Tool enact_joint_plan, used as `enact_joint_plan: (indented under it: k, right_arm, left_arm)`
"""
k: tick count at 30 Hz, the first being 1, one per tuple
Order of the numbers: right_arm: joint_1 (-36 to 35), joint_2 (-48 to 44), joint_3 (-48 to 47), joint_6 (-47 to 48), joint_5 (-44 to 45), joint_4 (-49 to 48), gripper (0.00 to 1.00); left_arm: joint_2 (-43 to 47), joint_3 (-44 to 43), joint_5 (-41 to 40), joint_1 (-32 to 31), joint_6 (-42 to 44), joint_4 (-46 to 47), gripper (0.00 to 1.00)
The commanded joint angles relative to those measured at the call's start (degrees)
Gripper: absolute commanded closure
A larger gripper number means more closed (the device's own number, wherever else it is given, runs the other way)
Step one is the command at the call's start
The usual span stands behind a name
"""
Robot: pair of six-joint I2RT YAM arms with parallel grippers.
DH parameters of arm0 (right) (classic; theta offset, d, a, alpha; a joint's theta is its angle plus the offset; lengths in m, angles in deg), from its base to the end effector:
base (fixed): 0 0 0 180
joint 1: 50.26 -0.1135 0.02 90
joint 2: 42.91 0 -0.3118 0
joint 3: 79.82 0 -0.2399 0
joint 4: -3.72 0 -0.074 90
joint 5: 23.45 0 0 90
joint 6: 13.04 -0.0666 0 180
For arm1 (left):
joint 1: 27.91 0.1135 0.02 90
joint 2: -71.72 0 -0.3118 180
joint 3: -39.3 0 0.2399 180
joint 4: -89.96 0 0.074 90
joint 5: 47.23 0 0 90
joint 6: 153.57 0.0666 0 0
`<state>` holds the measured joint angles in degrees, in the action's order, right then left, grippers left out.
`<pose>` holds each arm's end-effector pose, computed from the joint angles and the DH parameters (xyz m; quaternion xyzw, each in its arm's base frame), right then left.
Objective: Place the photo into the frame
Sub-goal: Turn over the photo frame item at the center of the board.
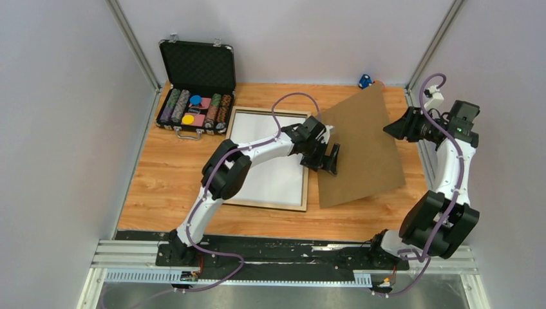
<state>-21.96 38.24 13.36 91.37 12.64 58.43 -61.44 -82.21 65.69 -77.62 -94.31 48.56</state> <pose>0.2764 -0.0877 0.3598 -0.0565 0.8481 0.2819 0.4451 0.3356 -0.4360 0.1843 0.2153 0.9065 -0.3444 0.1154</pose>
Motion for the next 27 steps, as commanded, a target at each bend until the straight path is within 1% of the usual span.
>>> enact_joint_plan:
  k: [1,10,17,27]
  right_arm:
    - [-3.54,-4.45,1.51,-4.07,-9.79,8.38,0.58]
    - [-7.62,-8.97,0.19,-7.87,-10.11,8.31,0.57]
    - [-11.68,-11.26,-0.33,-9.77,-10.07,8.37,0.56]
    - [-16.77,-11.78,-3.23,-12.03,-9.9,8.01,0.52]
  left_arm:
    - [0.74,3.16,2.22,-1.72,0.54,1.39,0.0]
    - [3.03,3.77,3.99,-1.08,0.77,2.08,0.0]
    - [4.77,4.69,6.57,0.87,1.06,2.4,0.0]
    - [7.05,4.41,9.08,4.01,3.56,-0.12,0.0]
